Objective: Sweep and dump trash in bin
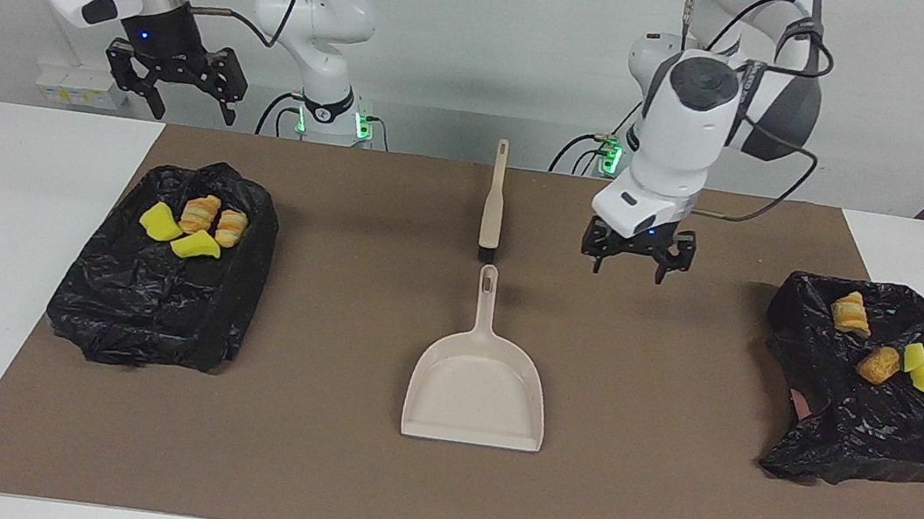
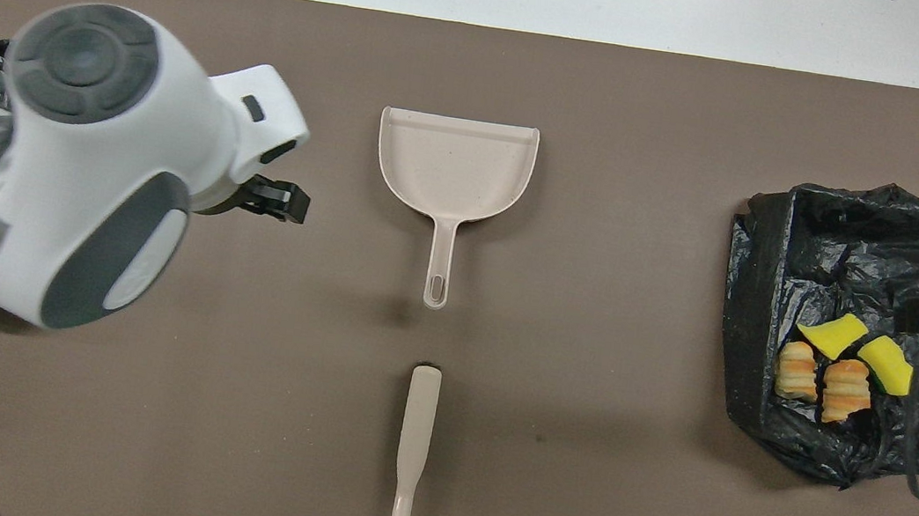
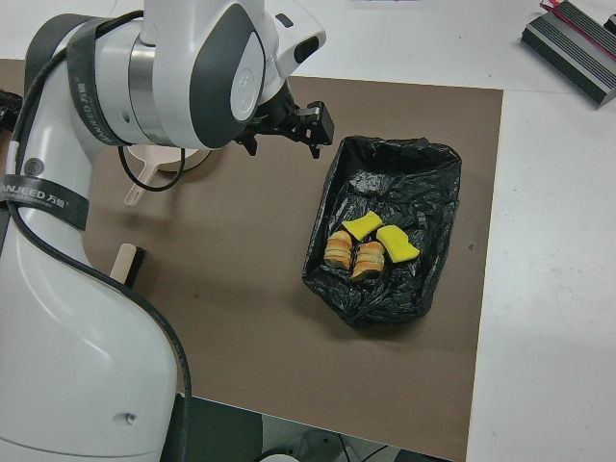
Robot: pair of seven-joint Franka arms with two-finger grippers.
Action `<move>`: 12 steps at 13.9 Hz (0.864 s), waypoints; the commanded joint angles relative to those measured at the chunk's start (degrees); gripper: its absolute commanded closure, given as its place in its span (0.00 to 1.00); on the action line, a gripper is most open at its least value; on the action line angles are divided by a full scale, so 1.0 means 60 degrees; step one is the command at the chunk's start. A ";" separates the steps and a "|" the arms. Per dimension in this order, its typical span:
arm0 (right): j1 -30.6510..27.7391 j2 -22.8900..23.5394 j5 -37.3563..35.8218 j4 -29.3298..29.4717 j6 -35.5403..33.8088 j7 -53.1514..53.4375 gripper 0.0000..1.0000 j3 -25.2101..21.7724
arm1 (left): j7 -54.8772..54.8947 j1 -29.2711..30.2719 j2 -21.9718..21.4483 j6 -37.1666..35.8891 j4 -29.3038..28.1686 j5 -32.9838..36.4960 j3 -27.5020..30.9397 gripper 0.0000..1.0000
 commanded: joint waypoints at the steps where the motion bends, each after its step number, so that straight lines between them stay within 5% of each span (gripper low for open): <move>1: -0.0048 -0.0085 0.0164 -0.0047 -0.0100 0.0173 0.00 0.0002 | 0.1161 -0.0017 -0.1225 -0.0230 -0.0820 -0.0661 0.0806 0.00; 4: -0.0048 -0.0085 0.0164 -0.0061 -0.0129 0.0173 0.00 0.0002 | 0.2801 0.0086 -0.1782 -0.1224 -0.0413 -0.1044 0.1699 0.00; 7: -0.0033 -0.0099 0.0164 -0.0061 -0.0129 0.0173 0.00 -0.0012 | 0.3375 0.0832 -0.1755 -0.2646 0.1021 -0.0884 0.1746 0.00; 12: -0.0033 -0.0099 0.0164 -0.0061 -0.0144 0.0173 0.00 -0.0012 | 0.3479 0.1448 -0.0527 -0.4286 0.3599 -0.0957 0.1658 0.00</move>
